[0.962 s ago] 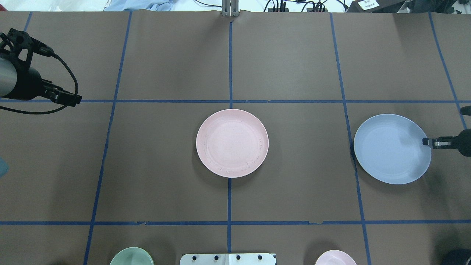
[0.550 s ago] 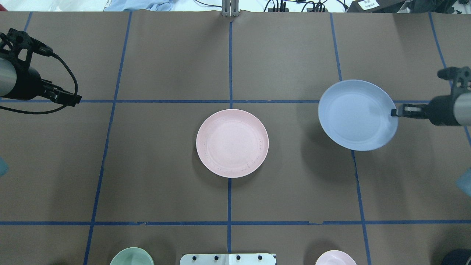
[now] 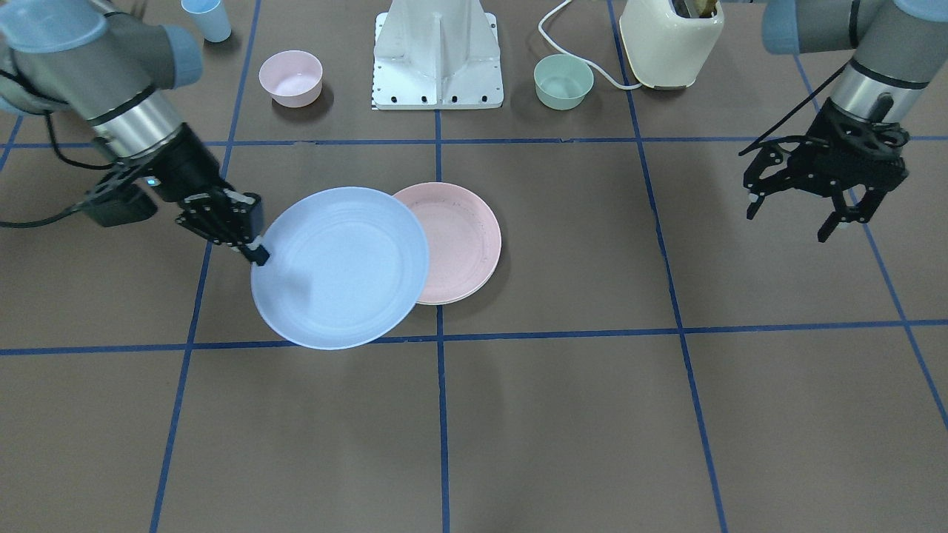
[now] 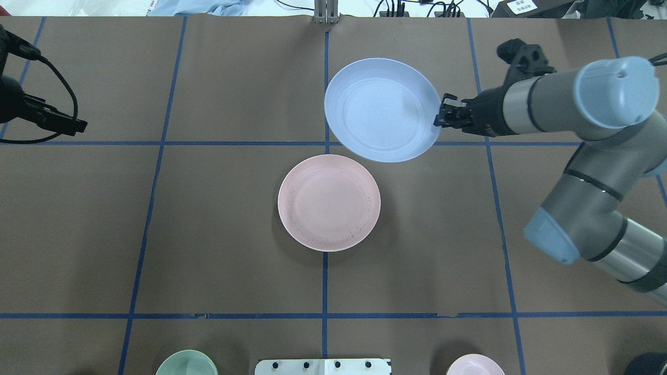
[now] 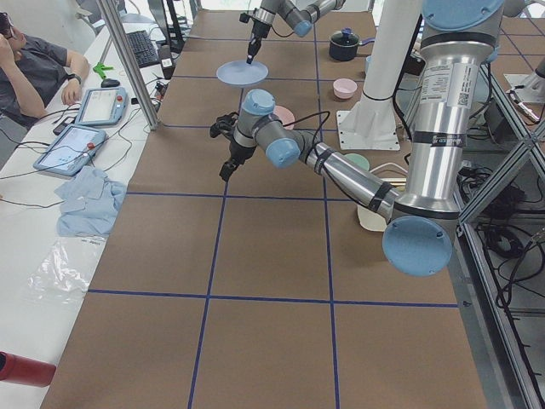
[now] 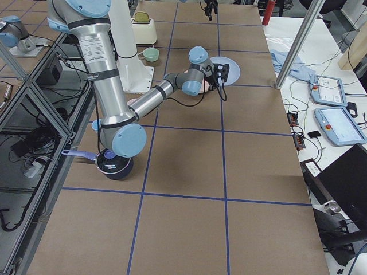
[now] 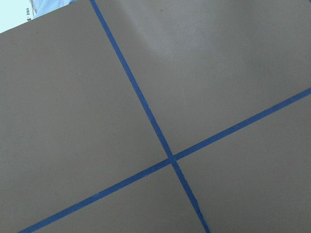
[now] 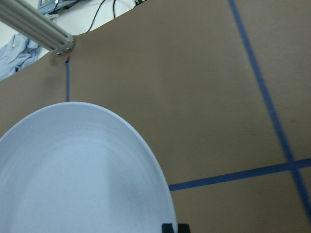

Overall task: Stack three plates with pink and blue
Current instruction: 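Lower the light blue plate onto the pink plate with the right gripper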

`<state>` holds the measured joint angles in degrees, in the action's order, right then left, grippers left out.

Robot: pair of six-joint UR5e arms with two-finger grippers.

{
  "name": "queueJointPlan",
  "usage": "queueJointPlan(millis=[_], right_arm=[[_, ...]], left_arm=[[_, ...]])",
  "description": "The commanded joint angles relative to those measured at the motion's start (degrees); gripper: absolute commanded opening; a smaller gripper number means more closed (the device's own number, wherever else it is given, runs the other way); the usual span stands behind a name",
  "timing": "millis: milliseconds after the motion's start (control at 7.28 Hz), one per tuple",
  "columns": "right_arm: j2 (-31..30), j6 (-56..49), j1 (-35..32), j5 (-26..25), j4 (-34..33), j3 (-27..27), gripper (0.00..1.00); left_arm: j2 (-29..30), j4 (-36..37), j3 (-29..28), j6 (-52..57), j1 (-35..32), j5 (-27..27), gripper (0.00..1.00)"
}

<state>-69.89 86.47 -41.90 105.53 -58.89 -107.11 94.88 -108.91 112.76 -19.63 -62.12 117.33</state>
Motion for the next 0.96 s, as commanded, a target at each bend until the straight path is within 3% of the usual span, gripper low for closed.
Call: queueJointPlan(millis=[0,275,824], right_arm=[[3.36,2.91,10.83,-11.43,-4.83,-0.2,0.0],[3.45,2.92,17.0,-17.52,-8.42,0.41,0.0],[2.92,2.83,20.79,-20.53,-11.69,0.5,0.0]], left_arm=[[-0.13,0.1,-3.94,8.88,-6.33,1.76,1.0],[-0.22,0.02,-4.56,9.35,-6.61,1.85,1.0],[-0.31,0.02,-4.56,9.0,-6.61,1.85,1.0]])
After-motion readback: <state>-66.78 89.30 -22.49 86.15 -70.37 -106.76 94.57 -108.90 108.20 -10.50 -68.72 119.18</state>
